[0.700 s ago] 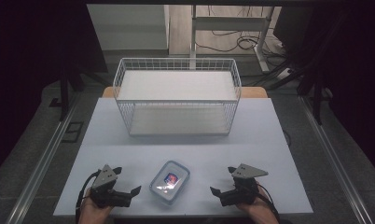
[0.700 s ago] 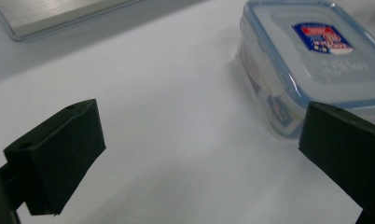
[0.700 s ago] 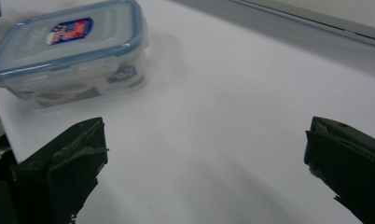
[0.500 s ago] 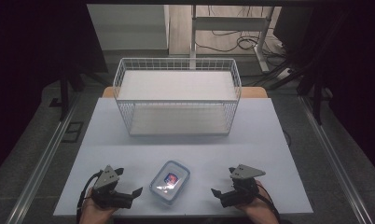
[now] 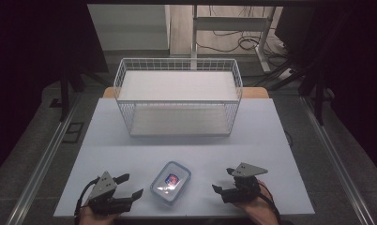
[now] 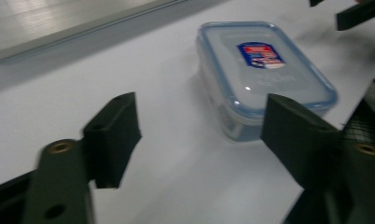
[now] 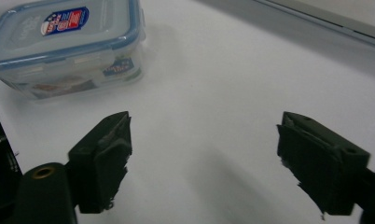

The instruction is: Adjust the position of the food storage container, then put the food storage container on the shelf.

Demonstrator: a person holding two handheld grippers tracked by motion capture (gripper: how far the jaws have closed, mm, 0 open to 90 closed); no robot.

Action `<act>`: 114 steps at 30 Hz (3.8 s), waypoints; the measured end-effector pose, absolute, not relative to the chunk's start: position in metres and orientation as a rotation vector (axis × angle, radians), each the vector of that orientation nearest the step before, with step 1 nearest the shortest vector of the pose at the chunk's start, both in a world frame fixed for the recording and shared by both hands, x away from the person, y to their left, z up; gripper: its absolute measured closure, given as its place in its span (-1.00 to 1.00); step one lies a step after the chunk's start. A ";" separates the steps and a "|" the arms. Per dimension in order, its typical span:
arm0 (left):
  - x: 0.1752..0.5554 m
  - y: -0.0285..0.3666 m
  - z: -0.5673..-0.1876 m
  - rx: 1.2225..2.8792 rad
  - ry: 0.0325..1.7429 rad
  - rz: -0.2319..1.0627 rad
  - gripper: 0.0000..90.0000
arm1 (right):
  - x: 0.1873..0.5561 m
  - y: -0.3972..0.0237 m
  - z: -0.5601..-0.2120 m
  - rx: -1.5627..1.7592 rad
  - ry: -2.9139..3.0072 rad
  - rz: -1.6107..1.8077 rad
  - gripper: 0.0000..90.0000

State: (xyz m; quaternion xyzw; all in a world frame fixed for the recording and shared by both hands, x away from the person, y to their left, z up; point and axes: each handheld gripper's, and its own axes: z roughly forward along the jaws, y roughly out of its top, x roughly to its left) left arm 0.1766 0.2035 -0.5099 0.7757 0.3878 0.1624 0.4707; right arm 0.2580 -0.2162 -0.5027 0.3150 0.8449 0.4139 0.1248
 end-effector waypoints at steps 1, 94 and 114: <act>0.174 0.203 -0.510 1.901 0.948 0.390 -0.26 | 0.259 -0.215 -0.502 0.918 2.461 1.208 -0.51; 0.268 0.156 -0.506 2.002 0.909 0.224 -0.68 | 0.302 -0.171 -0.489 0.982 2.620 1.258 -0.43; 0.290 0.131 -0.523 2.046 0.865 -0.075 -0.61 | 0.314 -0.153 -0.508 1.035 2.789 1.309 -0.52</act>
